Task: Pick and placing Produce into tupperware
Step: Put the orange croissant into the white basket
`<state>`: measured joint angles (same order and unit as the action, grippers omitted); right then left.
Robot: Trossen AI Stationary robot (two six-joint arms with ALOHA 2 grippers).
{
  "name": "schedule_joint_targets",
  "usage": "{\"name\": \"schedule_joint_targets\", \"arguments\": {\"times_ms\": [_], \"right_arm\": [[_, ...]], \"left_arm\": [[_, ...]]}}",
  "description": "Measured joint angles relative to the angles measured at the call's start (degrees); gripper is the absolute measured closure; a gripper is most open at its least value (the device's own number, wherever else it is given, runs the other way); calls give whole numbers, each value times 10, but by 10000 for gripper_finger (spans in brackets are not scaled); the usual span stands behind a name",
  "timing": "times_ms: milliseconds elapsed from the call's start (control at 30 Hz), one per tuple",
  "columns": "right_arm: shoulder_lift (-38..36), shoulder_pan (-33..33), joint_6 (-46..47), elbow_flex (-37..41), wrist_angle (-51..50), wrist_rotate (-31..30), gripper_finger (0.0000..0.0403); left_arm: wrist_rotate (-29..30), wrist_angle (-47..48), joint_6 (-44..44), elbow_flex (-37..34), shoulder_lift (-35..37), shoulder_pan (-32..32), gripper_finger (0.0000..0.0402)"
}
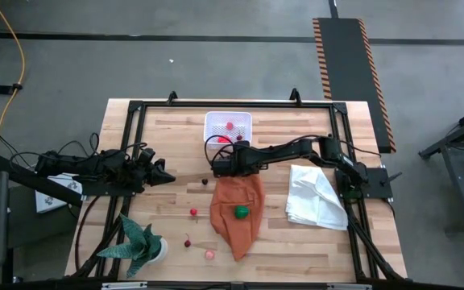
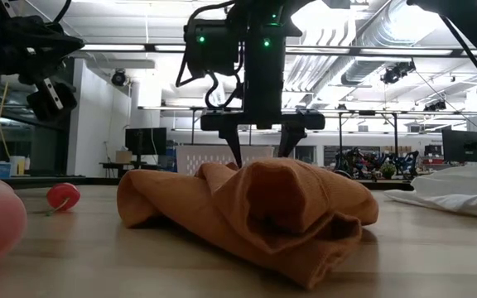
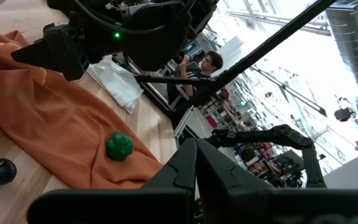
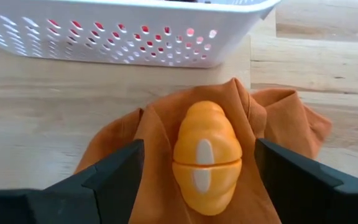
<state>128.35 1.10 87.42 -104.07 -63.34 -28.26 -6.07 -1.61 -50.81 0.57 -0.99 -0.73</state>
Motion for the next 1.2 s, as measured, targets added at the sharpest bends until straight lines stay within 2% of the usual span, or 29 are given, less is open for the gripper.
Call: {"name": "schedule_joint_targets", "arguments": {"times_ms": [233,467,1200], "right_arm": [[23,1,1,1,11,26,107],[31,4,11,0,17,10,107],[47,4,26,0,17,18,115]], "left_arm": [[-3,-1,0,0,0,0,401],[-11,-3,0,0,0,0,401],[-12,-2,-1,0,0,0,401]]}}
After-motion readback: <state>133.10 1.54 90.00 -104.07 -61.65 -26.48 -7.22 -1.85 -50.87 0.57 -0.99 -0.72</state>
